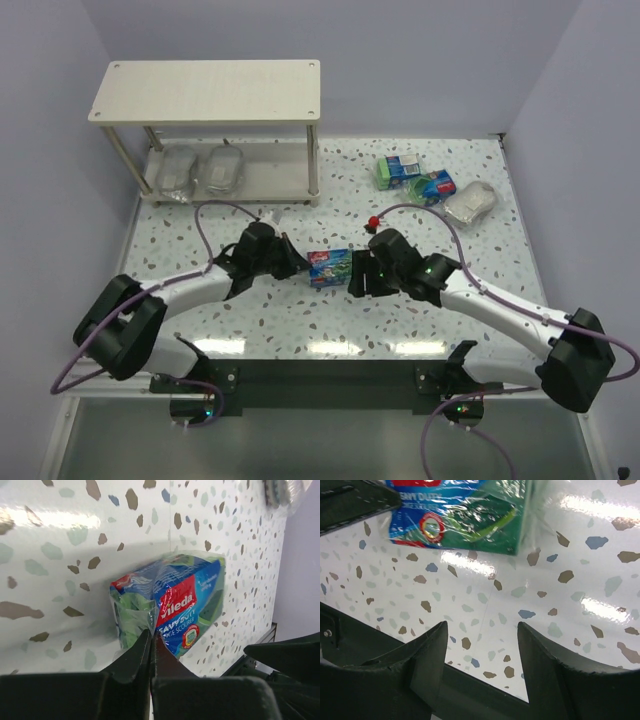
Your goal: Place and organize the cleaning sponges onto the shelf
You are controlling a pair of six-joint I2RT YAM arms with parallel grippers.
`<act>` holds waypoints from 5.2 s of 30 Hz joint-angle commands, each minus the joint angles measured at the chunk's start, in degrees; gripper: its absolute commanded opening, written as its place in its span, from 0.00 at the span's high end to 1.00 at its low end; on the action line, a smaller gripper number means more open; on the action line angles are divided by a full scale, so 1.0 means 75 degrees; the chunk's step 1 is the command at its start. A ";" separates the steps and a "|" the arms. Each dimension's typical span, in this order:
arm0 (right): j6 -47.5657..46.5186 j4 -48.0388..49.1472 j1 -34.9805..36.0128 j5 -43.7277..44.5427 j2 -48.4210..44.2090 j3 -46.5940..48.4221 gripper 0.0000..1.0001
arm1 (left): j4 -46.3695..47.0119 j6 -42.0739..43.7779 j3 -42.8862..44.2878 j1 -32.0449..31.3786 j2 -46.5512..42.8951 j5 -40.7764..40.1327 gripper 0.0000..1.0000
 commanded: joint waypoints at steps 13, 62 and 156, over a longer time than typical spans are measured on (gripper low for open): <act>-0.0130 -0.0602 -0.0285 0.0203 -0.0894 0.0570 0.40 | -0.3624 0.0241 0.2361 0.1865 -0.3857 0.0146 1.00; -0.0541 -0.0649 -0.0332 -0.0348 -0.1691 0.0675 0.43 | -0.2888 -0.3392 0.8223 0.7937 0.0993 0.0346 1.00; 0.4284 0.4868 -0.3334 -0.0513 0.2024 -0.0704 1.00 | -0.0430 0.1531 -0.1128 0.2466 -0.3882 0.2308 0.12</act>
